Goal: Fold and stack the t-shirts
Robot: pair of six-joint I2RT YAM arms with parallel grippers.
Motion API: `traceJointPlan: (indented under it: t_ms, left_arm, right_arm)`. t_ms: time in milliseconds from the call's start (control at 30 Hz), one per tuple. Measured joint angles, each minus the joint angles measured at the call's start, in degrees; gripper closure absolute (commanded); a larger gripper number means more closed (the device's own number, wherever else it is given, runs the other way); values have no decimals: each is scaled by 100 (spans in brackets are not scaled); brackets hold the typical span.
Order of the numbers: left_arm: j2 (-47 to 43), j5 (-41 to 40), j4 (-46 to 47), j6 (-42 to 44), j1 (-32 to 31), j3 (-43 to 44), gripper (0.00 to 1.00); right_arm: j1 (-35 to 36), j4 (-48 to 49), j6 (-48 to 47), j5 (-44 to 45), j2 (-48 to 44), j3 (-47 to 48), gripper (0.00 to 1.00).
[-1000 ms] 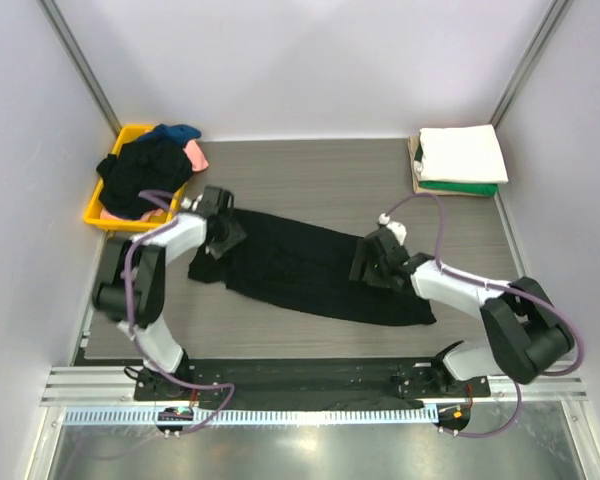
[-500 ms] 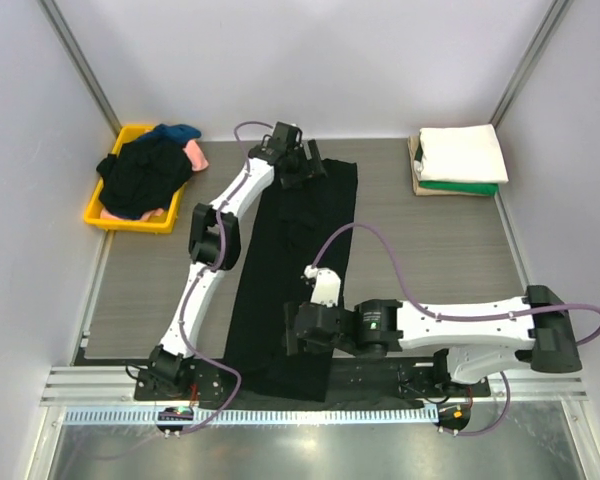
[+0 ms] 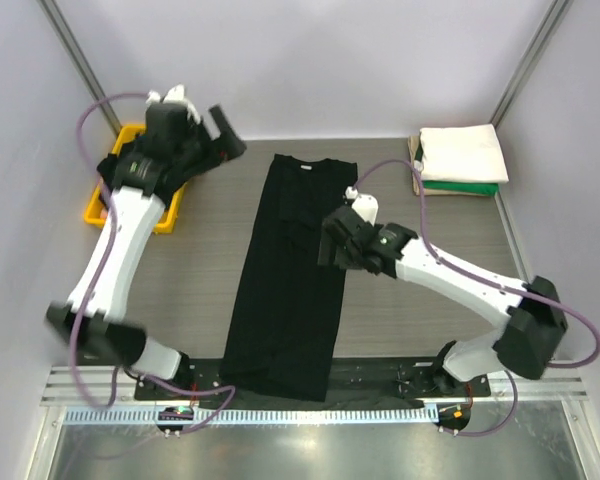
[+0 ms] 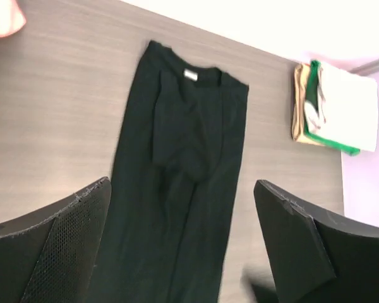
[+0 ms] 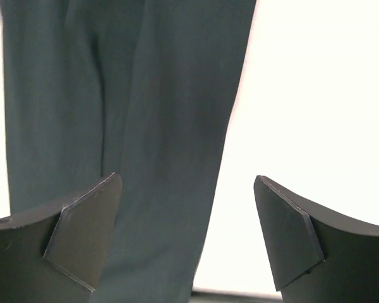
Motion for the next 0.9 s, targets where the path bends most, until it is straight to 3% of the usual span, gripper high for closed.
traceJointPlan:
  t_ms: [100, 200, 300, 400, 667, 900]
  left_arm:
    - [-1521, -87, 153, 15, -98, -1926, 6]
    - [-2382, 50, 452, -168, -216, -3687, 7]
    - [-2664, 267, 909, -531, -229, -5414, 9]
    - [-2677, 398, 1095, -852, -295, -6610, 9]
    - [-2710, 566, 1998, -1196, -466, -7230, 10]
    - [-2487, 579, 2614, -1386, -468, -7584, 10]
  right_arm:
    - [-667, 190, -546, -299, 813, 581, 8]
    - [-1213, 321, -1027, -697, 1869, 1445, 8]
    - [-1523, 476, -1384, -957, 2881, 2282, 8]
    - [-1705, 503, -1650, -1176, 3742, 2999, 9]
    - [-1812, 363, -2090, -1486, 5329, 4345, 9]
    - [-1956, 225, -2275, -1672, 6102, 5622, 11]
